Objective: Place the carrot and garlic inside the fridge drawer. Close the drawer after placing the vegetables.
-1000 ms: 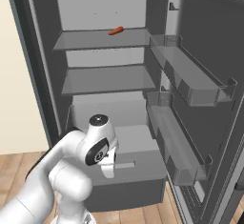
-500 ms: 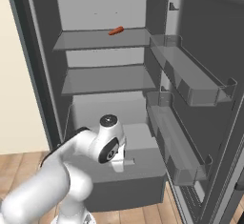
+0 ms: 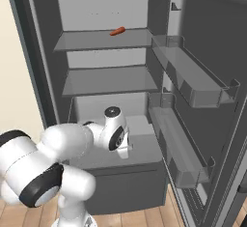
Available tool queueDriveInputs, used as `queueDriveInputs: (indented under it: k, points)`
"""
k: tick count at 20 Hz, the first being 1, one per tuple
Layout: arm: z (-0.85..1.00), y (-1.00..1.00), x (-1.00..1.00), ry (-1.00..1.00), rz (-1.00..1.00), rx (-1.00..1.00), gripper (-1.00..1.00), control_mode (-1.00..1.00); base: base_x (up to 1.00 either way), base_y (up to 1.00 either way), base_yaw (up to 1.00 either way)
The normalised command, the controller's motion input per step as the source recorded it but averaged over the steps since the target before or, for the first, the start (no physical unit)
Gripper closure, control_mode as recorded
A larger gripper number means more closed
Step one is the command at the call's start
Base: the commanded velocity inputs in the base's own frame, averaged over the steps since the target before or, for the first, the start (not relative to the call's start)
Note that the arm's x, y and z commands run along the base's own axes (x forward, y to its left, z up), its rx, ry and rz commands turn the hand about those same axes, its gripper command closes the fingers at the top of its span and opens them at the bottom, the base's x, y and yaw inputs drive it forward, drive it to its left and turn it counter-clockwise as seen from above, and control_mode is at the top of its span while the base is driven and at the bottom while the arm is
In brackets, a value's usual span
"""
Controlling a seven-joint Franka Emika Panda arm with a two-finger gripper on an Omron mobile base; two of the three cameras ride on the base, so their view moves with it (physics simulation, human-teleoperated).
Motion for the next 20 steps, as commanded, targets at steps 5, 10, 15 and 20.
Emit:
queueDriveInputs:
  k: [5,10,15,20]
  points:
    - [0.00,0.06,0.76,0.02,0.02,0.00,-1.00,-1.00,0.00,0.00,0.00]
    - [0.00,0.12,0.64,0.01,0.00,0.02,-1.00,-1.00,0.00,0.00,0.00]
    - [0.00,0.14,0.57,0.00,0.00,0.02,-1.00,-1.00,0.00,0.00,0.00]
    - [0.00,0.29,0.60,0.05,0.00,0.00,-1.00,-1.00,0.00,0.00,0.00]
